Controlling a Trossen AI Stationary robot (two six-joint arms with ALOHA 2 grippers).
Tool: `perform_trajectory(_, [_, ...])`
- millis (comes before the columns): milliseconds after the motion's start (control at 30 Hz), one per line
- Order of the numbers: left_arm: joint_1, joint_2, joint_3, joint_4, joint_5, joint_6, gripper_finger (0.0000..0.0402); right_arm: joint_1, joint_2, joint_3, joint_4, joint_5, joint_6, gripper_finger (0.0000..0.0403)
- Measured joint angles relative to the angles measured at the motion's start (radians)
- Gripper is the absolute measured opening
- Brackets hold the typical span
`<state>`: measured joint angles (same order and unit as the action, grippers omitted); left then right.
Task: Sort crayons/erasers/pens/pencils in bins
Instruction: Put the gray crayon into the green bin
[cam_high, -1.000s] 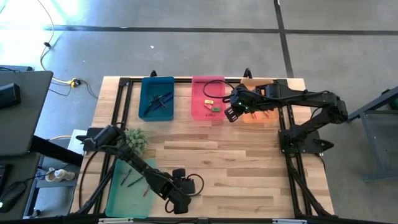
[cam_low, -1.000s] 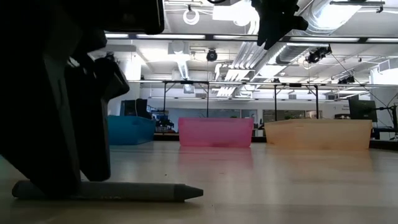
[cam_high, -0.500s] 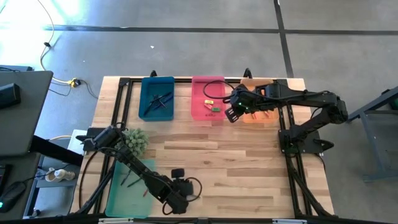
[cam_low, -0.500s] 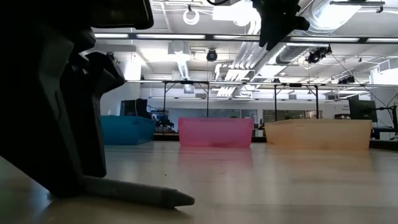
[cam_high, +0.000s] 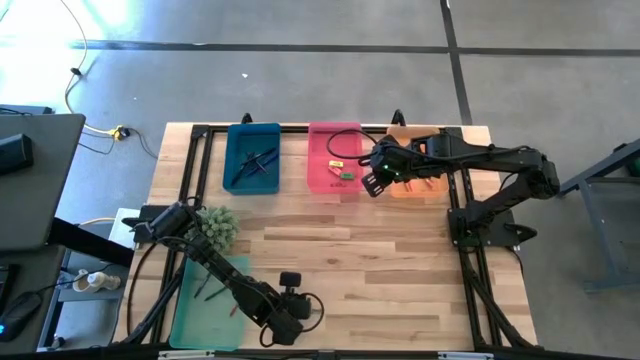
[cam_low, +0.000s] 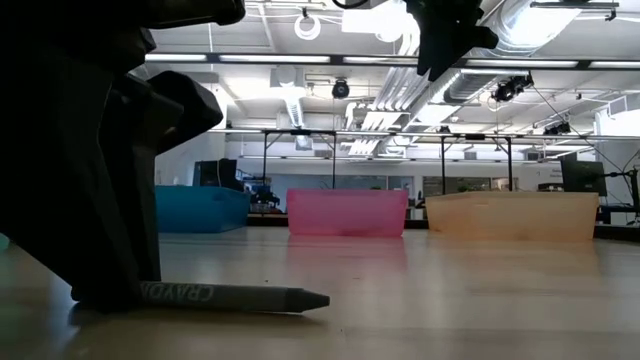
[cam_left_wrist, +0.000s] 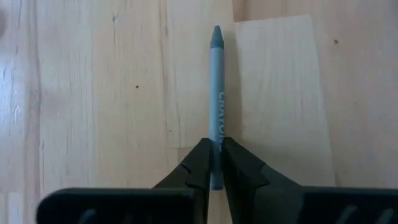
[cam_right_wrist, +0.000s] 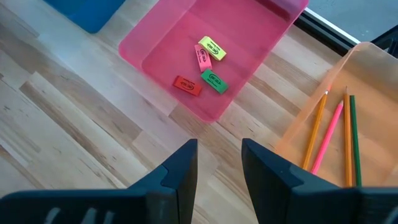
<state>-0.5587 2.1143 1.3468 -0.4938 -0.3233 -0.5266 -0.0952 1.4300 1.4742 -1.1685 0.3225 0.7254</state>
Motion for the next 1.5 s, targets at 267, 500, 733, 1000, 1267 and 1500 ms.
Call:
perform_trajectory(267, [-0.001, -0.001, 0.0, -0.002, 0.003, -0.001, 0.0004, 0.0, 0.0, 0.0, -0.007, 0.0, 0.0, 0.0117])
perform_trajectory(500, [-0.012, -0.001, 0.0, -0.003, 0.01, -0.02, 0.0002, 0.0, 0.0, 0.0, -0.054, 0.0, 0.0, 0.0117])
perform_trajectory(733, [-0.019, -0.007, -0.002, -0.003, 0.014, -0.054, 0.0002, 0.002, 0.0, 0.0, -0.078, -0.061, -0.012, 0.0117])
perform_trajectory(1000, [-0.02, -0.051, -0.009, -0.031, 0.011, -0.095, 0.0001, 0.028, 0.0, 0.0, -0.102, -0.042, -0.019, 0.0117])
perform_trajectory(1267, [-0.033, -0.068, -0.009, -0.101, 0.001, -0.168, 0.0001, 0.055, 0.0, 0.0, -0.107, -0.042, -0.019, 0.0117])
perform_trajectory(1500, [-0.074, -0.07, -0.008, -0.14, -0.015, -0.257, 0.0001, 0.076, -0.001, 0.0, -0.108, -0.042, -0.018, 0.0117])
